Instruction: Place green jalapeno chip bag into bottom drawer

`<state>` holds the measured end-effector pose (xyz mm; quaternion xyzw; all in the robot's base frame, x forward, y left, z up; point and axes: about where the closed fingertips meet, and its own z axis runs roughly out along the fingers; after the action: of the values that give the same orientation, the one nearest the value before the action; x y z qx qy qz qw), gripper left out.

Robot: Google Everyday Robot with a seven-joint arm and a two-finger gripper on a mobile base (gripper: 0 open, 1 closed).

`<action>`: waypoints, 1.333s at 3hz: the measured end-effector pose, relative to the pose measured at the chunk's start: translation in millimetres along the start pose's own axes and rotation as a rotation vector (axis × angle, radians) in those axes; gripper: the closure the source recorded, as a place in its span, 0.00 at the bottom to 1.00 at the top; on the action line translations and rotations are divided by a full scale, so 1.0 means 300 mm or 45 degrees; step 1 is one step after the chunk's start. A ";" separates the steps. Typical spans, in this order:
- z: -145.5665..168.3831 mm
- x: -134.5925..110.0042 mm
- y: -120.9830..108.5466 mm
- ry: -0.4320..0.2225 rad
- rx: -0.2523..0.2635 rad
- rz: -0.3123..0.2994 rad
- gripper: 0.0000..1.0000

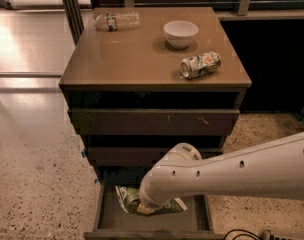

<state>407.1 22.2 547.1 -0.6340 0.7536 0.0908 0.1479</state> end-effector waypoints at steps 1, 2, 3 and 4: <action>0.138 0.101 -0.031 0.174 0.020 -0.059 1.00; 0.138 0.101 -0.031 0.174 0.020 -0.059 1.00; 0.162 0.157 -0.061 0.088 0.044 0.044 1.00; 0.259 0.270 -0.145 -0.090 0.080 0.242 1.00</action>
Offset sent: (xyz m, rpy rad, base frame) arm -0.0007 -0.0200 -0.0427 -0.1102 0.0227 0.0181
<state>445.9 -35.6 448.8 -0.5513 0.8070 0.1030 0.1850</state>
